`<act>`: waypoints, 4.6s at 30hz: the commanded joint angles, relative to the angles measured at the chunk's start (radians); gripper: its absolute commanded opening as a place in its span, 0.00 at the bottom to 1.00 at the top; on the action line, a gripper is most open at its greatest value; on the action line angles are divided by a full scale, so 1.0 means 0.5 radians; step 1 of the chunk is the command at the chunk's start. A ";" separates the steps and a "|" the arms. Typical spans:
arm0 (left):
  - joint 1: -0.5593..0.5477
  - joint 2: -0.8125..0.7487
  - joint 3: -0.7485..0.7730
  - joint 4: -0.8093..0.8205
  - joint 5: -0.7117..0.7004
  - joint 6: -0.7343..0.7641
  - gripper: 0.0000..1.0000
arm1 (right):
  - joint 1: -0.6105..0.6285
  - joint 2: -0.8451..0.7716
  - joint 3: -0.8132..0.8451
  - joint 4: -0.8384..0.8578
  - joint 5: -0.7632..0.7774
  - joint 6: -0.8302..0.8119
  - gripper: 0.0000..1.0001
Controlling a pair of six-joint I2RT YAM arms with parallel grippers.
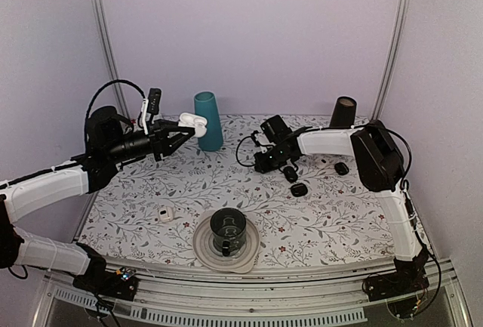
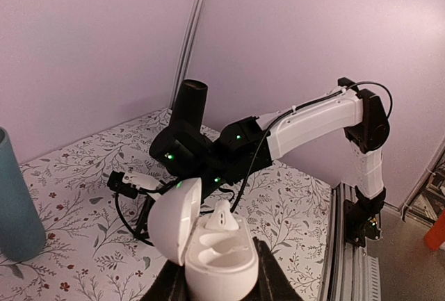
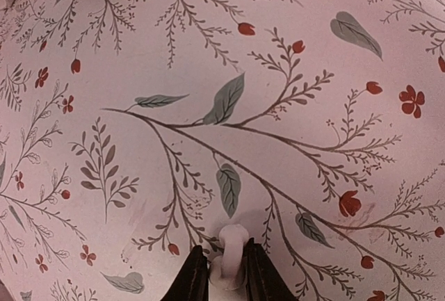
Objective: Insert the wireless bluetooth earbuds into the charging case
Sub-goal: Pick up the left earbud from the center of the board, then insert the charging case into the left side groove of the charging case.
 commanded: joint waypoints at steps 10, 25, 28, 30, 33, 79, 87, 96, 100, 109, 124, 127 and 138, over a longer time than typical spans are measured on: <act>0.035 -0.019 0.046 0.017 0.011 0.027 0.00 | -0.011 0.095 0.142 -0.065 0.003 0.055 0.28; 0.036 -0.012 0.058 0.017 0.014 0.025 0.00 | -0.033 0.080 0.153 -0.062 0.003 0.089 0.26; 0.038 -0.012 0.061 0.017 0.015 0.025 0.00 | -0.036 0.077 0.155 -0.060 0.000 0.092 0.26; 0.037 -0.012 0.062 0.017 0.018 0.025 0.00 | -0.039 0.073 0.157 -0.058 -0.003 0.093 0.25; 0.038 -0.012 0.064 0.014 0.017 0.025 0.00 | -0.042 0.074 0.163 -0.056 -0.009 0.095 0.24; 0.033 0.215 0.052 0.312 0.387 -0.047 0.00 | -0.014 -0.948 -0.661 0.308 -0.152 -0.091 0.03; 0.000 0.328 0.133 0.323 0.679 -0.010 0.00 | 0.108 -1.378 -0.880 0.418 -0.276 -0.256 0.03; -0.132 0.472 0.278 0.191 0.759 0.072 0.00 | 0.258 -1.722 -0.921 0.413 -0.414 -0.416 0.03; -0.176 0.520 0.324 0.153 0.753 0.094 0.00 | 0.309 -1.823 -0.928 0.417 -0.482 -0.441 0.03; -0.273 0.589 0.445 0.031 0.823 0.190 0.00 | 0.444 -1.917 -0.873 0.419 -0.677 -0.500 0.03; -0.423 0.595 0.594 -0.188 0.840 0.367 0.00 | 0.636 -1.706 -0.632 0.229 -0.630 -0.672 0.03; -0.450 0.587 0.628 -0.276 0.831 0.415 0.00 | 0.641 -1.691 -0.621 0.222 -0.613 -0.686 0.03; -0.494 0.556 0.653 -0.340 0.818 0.445 0.00 | 0.661 -1.653 -0.608 0.155 -0.497 -0.745 0.04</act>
